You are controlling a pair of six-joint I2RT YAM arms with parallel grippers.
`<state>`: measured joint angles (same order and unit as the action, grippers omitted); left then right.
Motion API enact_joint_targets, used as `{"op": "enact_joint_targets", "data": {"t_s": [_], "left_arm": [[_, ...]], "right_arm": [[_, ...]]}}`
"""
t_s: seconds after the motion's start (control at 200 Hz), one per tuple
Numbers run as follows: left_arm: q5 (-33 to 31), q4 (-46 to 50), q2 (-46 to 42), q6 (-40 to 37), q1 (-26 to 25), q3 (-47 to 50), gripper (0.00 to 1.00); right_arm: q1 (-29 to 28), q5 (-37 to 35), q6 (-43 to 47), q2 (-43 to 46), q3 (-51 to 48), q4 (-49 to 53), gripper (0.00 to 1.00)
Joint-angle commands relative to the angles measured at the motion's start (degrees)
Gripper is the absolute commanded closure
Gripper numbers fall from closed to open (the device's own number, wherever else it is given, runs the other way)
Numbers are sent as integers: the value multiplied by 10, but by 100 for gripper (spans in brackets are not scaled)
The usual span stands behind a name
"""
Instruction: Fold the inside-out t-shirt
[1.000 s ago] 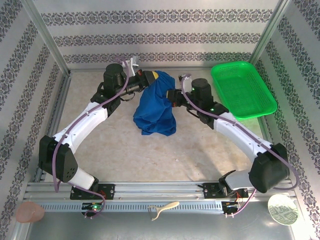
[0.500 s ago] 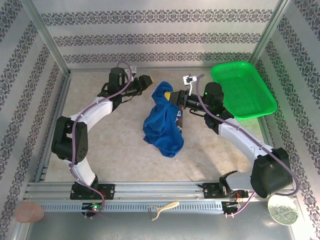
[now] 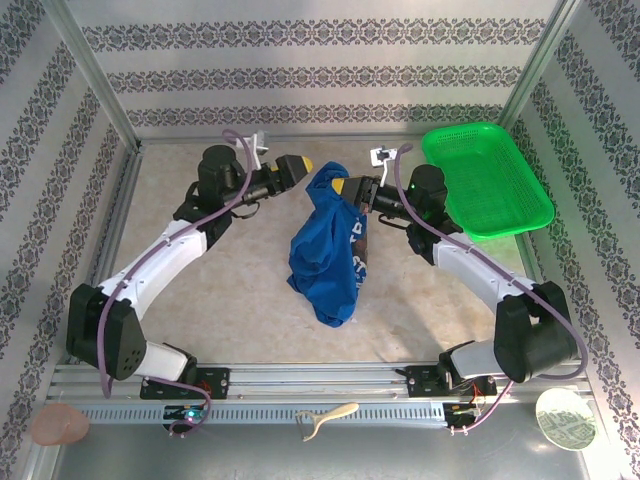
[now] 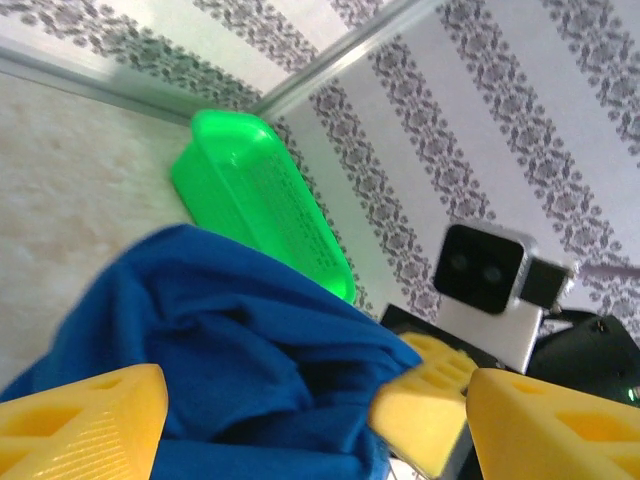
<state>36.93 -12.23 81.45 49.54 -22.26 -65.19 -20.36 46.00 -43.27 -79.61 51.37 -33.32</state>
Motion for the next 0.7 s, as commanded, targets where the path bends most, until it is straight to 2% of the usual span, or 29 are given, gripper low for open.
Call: {"op": "enact_joint_targets", "data": {"t_s": [0.0, 0.38, 0.485, 0.52, 0.565, 0.59, 0.634, 0.664, 0.694], "left_arm": [[-19, 14, 21, -24, -18, 0, 21], [-43, 13, 71, -3, -29, -7, 12], [-37, -3, 89, 12, -31, -19, 13], [-31, -15, 98, 21, -31, -24, 19], [-21, -31, 112, 31, -33, -34, 37], [-19, -40, 120, 38, -33, -41, 51], [-18, -48, 136, 48, -32, -62, 83], [-20, -45, 149, 47, -30, -84, 100], [-20, -31, 160, 42, -27, -115, 100]], "right_arm": [[4, 15, -7, -6, 24, -38, 100], [7, 22, -6, -11, 49, -26, 100], [6, 21, -6, -12, 49, -26, 100], [7, 18, -5, -14, 49, -26, 100], [8, 12, -4, -19, 54, -25, 100], [10, 9, -5, -23, 61, -24, 100], [17, 8, -8, -37, 85, -20, 100], [24, 9, -13, -50, 107, -16, 100], [33, 12, -23, -63, 132, -15, 100]]}}
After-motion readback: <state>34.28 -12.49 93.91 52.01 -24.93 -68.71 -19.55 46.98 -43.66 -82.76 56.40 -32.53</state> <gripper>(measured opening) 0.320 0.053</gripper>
